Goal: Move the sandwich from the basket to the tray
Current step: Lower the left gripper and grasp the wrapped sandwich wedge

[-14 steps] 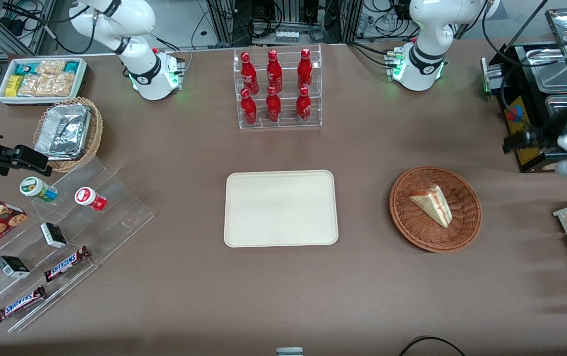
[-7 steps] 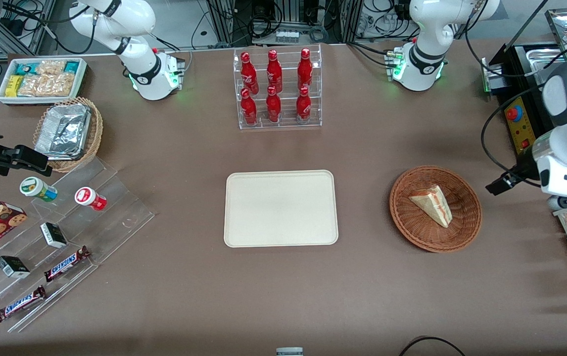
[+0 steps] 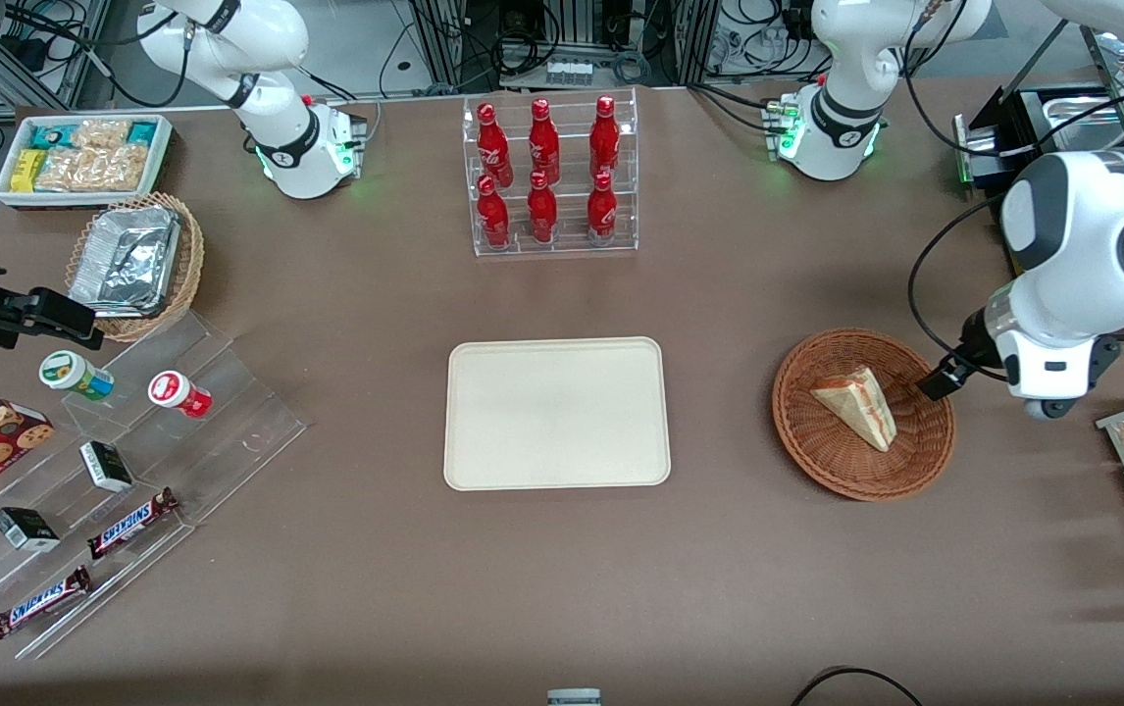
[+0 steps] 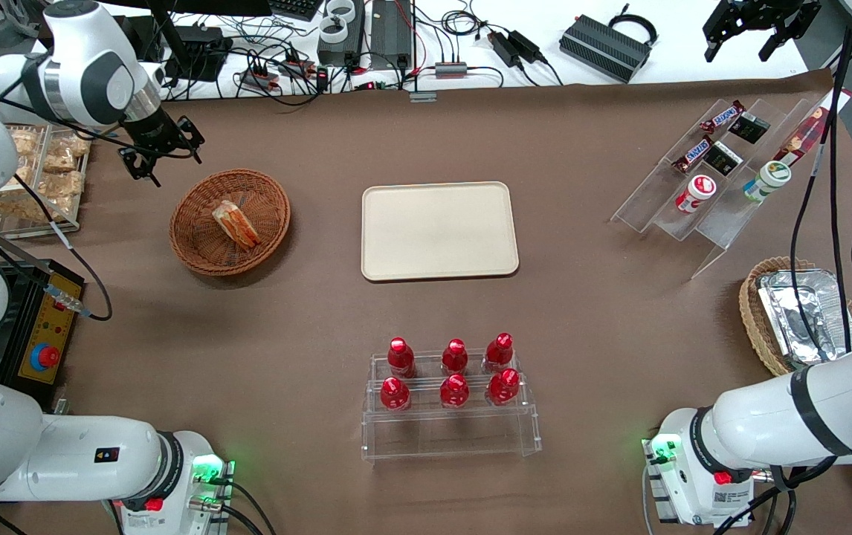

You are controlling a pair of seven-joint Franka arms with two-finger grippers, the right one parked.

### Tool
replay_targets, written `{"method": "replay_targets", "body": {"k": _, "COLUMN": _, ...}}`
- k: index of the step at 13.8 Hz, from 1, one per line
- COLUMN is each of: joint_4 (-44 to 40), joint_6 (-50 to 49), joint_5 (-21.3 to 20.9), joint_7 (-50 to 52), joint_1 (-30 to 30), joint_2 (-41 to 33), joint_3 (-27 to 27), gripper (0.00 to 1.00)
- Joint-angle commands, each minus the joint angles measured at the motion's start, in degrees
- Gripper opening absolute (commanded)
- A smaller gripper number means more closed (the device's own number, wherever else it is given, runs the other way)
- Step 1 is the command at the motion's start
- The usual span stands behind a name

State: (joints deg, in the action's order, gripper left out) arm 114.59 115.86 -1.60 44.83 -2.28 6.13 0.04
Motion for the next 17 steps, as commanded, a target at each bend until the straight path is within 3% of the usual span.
{"method": "replay_targets", "body": {"k": 1, "joint_4": 0.63, "joint_6": 2.87, "joint_5": -0.51, "joint_7": 4.19, "joint_1": -2.89, "joint_2": 3.35, "joint_3": 0.05, "gripper": 1.00}}
{"method": "replay_targets", "body": {"k": 6, "joint_4": 0.90, "joint_6": 7.27, "joint_5": -0.51, "joint_7": 6.41, "joint_1": -6.59, "joint_2": 9.07, "joint_3": 0.14, "gripper": 1.00}}
{"method": "replay_targets", "body": {"k": 13, "joint_4": 4.76, "joint_6": 9.47, "joint_5": -3.06, "joint_7": 6.58, "joint_1": -6.07, "joint_2": 9.25, "joint_3": 1.28, "gripper": 1.00}}
{"method": "replay_targets", "body": {"k": 17, "joint_4": 10.65, "joint_6": 19.57, "joint_5": -3.06, "joint_7": 6.76, "joint_1": -6.07, "joint_2": 9.16, "joint_3": 1.72, "gripper": 1.00}}
